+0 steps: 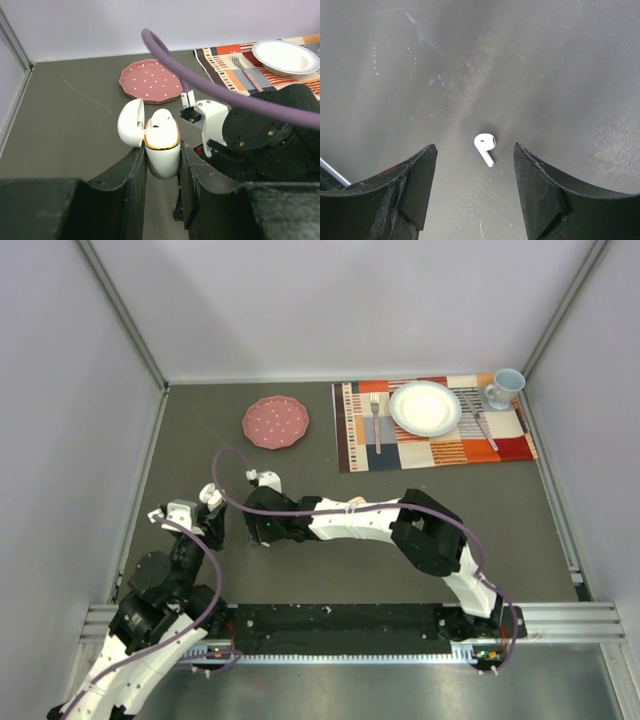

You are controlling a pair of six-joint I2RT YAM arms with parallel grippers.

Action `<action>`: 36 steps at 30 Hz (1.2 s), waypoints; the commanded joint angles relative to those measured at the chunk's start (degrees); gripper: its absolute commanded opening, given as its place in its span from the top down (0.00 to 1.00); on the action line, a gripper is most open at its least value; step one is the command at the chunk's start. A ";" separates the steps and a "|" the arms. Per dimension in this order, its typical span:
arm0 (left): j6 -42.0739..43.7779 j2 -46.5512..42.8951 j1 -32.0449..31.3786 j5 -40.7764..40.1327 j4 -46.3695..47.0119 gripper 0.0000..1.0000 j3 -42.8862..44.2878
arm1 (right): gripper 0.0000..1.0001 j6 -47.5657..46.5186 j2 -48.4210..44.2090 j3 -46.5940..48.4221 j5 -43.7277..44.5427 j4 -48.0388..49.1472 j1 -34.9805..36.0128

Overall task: Insert the wireless bluetooth earbuds into the charging case
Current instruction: Pick up the left earbud from the center of the board.

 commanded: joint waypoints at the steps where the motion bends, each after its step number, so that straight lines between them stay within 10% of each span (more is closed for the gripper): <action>1: 0.33 -9.81 -0.08 -0.52 0.63 1.00 2.03 | 0.38 -0.94 1.93 3.79 1.83 -1.61 0.99; 36: -1.16 -9.81 -0.08 -1.14 0.01 1.00 1.50 | 0.60 -6.21 7.29 6.86 3.32 -4.69 2.13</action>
